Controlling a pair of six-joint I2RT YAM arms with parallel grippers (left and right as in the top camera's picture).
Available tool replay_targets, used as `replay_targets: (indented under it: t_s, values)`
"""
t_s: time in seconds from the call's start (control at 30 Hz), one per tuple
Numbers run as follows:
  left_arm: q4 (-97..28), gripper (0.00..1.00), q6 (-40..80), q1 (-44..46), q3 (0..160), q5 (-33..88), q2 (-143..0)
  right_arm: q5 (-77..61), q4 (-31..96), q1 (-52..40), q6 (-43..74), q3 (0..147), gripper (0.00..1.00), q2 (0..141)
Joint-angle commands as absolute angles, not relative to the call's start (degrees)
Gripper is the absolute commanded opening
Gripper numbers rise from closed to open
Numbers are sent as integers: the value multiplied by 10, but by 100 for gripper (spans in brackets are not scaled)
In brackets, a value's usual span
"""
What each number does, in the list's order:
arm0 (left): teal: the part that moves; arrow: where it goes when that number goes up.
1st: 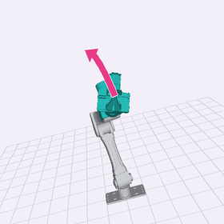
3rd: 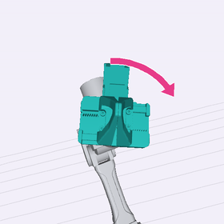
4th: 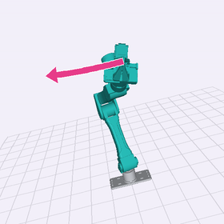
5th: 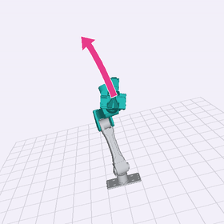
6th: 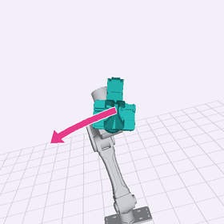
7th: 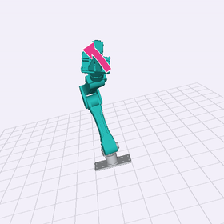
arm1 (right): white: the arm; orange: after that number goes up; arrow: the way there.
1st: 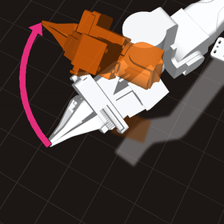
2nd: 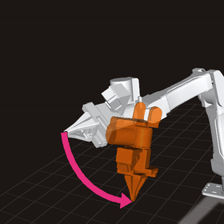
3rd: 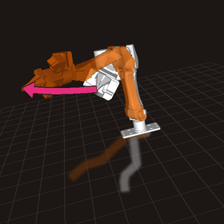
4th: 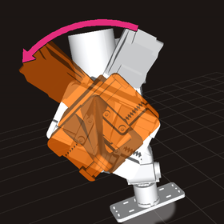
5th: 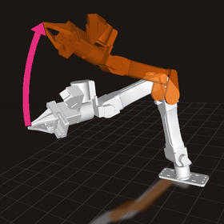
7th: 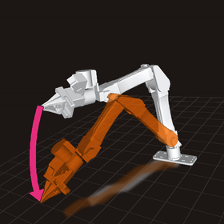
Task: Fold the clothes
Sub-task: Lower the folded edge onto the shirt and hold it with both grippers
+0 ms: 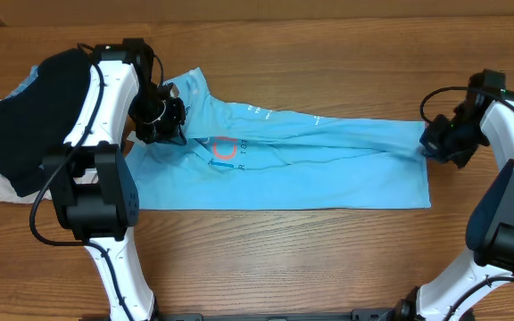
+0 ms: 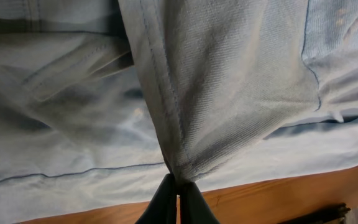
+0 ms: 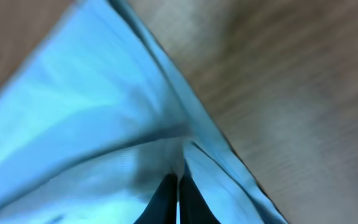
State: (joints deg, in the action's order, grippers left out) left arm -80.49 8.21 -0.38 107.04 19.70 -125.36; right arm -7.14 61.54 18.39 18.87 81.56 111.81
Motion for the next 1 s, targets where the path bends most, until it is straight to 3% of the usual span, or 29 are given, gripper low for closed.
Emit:
replay_targets:
  t_s: [0.0,0.2,0.27,0.33,0.57,0.97]
  values:
    - [-819,4,58,-4,1082,189,-1233,0,644,187,198,818,4,1107]
    - [-830,4,57,-4,1082,189,-1233,23,666,187,200,818,6,1107]
    - [-837,4,57,-4,1082,189,-1233,23,663,187,200,818,35,1107]
    - [-841,4,57,-4,1082,189,-1233,18,661,187,200,818,40,1107]
    - [-897,4,64,-3,1082,200,-1233,9,652,187,200,818,47,1107]
    - [-940,4,99,63,1081,161,-1233,1,652,187,199,818,48,1107]
